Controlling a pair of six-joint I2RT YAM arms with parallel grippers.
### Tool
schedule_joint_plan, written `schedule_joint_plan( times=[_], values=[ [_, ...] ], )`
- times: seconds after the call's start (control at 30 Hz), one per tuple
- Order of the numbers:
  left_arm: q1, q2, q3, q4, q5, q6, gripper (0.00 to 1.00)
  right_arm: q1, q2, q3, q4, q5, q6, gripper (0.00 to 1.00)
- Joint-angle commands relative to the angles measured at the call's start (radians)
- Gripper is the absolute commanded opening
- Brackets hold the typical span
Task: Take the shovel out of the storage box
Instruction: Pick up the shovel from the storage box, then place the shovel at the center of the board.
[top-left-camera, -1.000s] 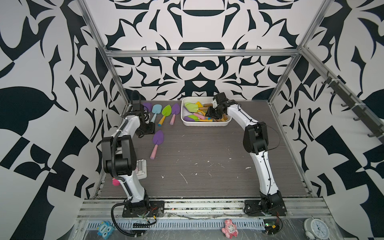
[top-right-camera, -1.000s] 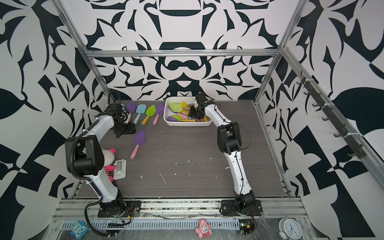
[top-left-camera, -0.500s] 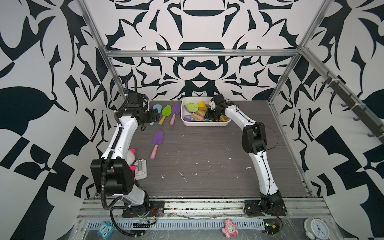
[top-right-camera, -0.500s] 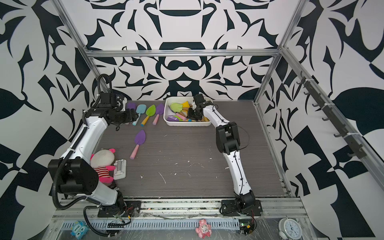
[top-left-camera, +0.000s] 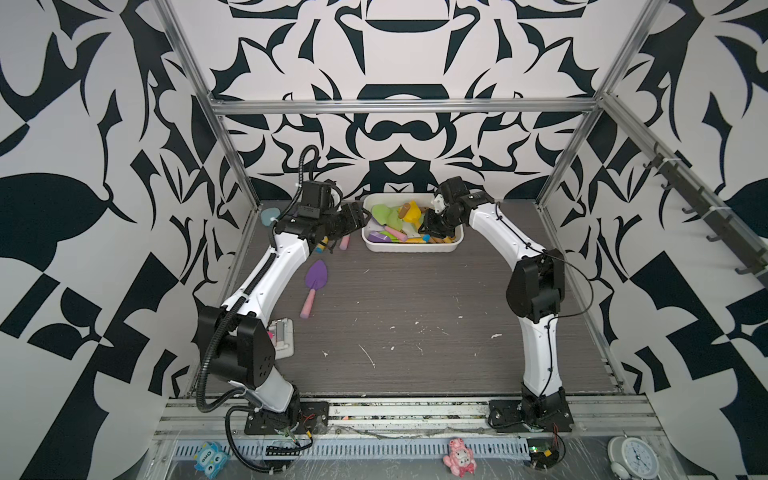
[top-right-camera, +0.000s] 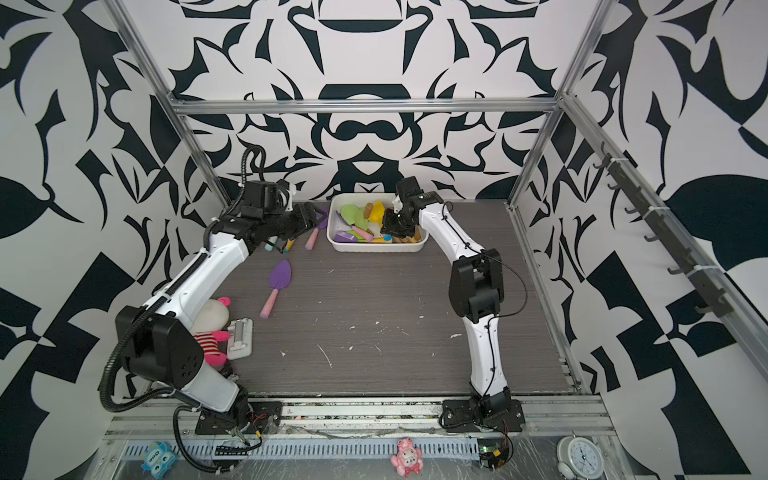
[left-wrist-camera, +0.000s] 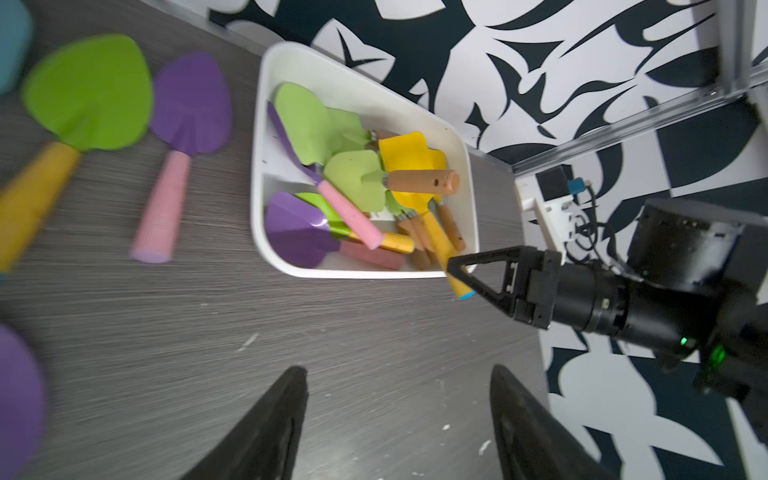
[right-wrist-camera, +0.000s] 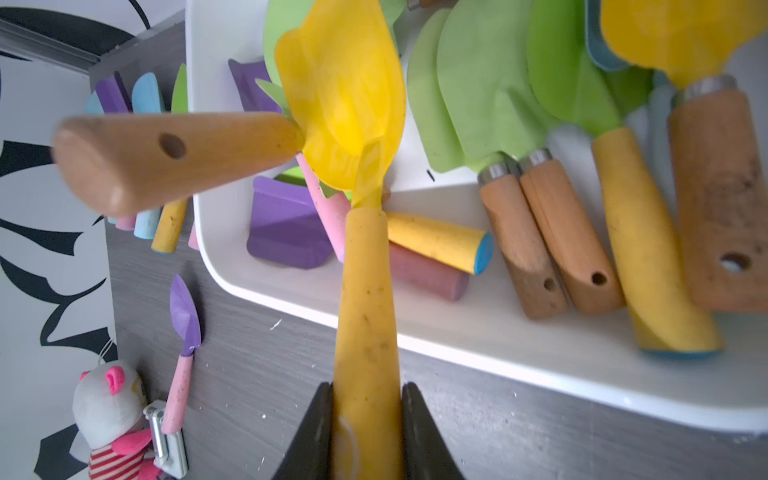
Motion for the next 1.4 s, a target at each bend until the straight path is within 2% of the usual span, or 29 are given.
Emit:
schedule_joint_plan(
  times=[0.0,0.13,0.3,0.6,0.87,1.17,1.27,1.37],
  values=[
    [-0.049,0.080,-0.008,0.150,0.044,-0.230,0.72,-0.004,-0.090,-0.043,-0.018,0.002,0.044,0.00],
    [-0.110,0.175,0.034,0.226,0.035,-0.343,0.73,-0.013,-0.144,-0.095,-0.038,0.044,0.072,0.00],
    [-0.174,0.282,0.133,0.231,0.006,-0.403,0.74,-0.030,-0.224,-0.152,-0.037,0.115,0.082,0.00],
    [-0.213,0.409,0.263,0.278,-0.015,-0.443,0.76,-0.034,-0.398,-0.302,0.107,0.060,0.118,0.00],
    [-0.218,0.483,0.319,0.365,-0.010,-0.462,0.73,-0.031,-0.521,-0.444,0.197,0.026,0.185,0.00],
    [-0.222,0.543,0.357,0.443,0.032,-0.454,0.67,-0.013,-0.586,-0.528,0.226,0.018,0.205,0.00],
    [-0.225,0.567,0.381,0.440,0.052,-0.448,0.62,-0.005,-0.601,-0.547,0.235,0.013,0.209,0.00],
    [-0.228,0.583,0.394,0.429,0.059,-0.442,0.51,0.002,-0.618,-0.570,0.249,0.012,0.219,0.00]
  ],
)
